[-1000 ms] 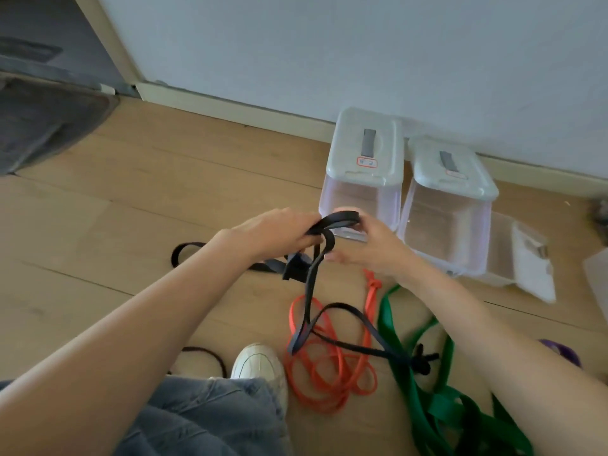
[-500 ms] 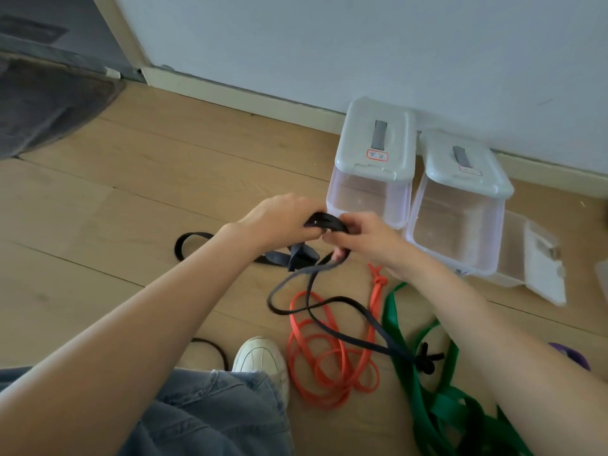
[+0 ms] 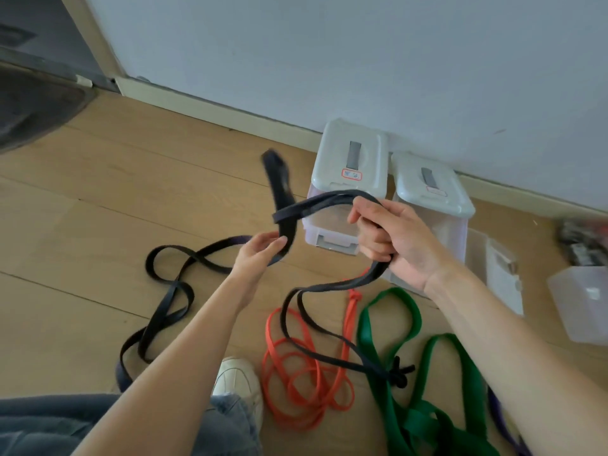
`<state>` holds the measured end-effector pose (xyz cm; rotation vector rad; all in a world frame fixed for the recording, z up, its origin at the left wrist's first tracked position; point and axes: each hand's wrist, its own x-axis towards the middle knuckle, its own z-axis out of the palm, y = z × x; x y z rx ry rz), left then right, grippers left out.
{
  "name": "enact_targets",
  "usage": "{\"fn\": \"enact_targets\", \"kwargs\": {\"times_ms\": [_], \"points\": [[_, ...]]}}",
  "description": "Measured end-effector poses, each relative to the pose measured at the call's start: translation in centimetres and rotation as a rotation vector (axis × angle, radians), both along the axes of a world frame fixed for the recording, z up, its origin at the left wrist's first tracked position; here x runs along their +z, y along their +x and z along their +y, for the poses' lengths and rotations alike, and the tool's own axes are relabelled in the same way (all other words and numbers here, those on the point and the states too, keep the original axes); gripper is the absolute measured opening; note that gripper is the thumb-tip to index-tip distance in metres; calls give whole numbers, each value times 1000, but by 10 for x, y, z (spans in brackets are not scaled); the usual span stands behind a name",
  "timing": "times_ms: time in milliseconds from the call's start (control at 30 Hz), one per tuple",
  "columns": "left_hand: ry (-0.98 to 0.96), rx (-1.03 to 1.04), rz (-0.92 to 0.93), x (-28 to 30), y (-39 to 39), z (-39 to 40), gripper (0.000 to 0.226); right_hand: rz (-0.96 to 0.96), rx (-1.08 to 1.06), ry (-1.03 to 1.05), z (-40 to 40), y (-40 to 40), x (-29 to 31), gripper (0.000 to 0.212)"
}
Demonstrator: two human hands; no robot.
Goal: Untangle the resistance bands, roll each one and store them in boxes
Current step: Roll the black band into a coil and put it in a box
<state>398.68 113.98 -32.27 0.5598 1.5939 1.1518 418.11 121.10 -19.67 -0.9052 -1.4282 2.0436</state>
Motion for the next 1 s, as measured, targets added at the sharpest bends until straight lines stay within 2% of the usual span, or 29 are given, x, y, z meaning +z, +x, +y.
{"fn": "enact_targets", "kwargs": {"times_ms": [67, 133, 200, 300, 400, 467, 533, 600, 667, 733, 800, 867, 933, 1000], "points": [[31, -103, -18, 8, -1, 2, 28, -133, 23, 47, -1, -6, -2, 25], [30, -200, -5, 16, -5, 5, 27, -427, 72, 206, -2, -18, -8, 27], [-14, -374, 113, 27, -7, 5, 22, -665, 71, 330, -3, -29, -20, 31], [-59, -616, 297, 49, -14, 0, 12, -790, 5, 293, -2, -37, -39, 31], [-63, -525, 368, 71, -46, -2, 12, -930, -50, 294, 3, -35, -56, 26], [-40, -311, 432, 82, -75, -4, 11, -1054, -75, 364, 7, -29, -61, 25], [-43, -180, 513, 82, -99, -7, 12, -1033, -98, 362, 8, -24, -64, 24], [-189, -387, 733, 73, -108, -8, 6, -907, -96, 340, 6, -22, -62, 27], [-406, -625, 1080, 62, -107, -8, 22, -830, -70, 397, 3, -24, -53, 27], [-558, -730, 1299, 65, -100, -3, 41, -833, -20, 509, 5, -22, -40, 16], [-483, -814, 1270, 74, -86, 5, 72, -869, 97, 609, 6, -14, -20, 8], [-258, -939, 1094, 95, -59, 16, 96, -922, 245, 707, 6, -4, 5, 12], [-49, -1037, 860, 128, -20, 23, 95, -916, 290, 750, 0, 7, 36, 17], [110, -1090, 677, 162, 19, 26, 71, -821, 235, 719, -8, 21, 71, 22]]}}
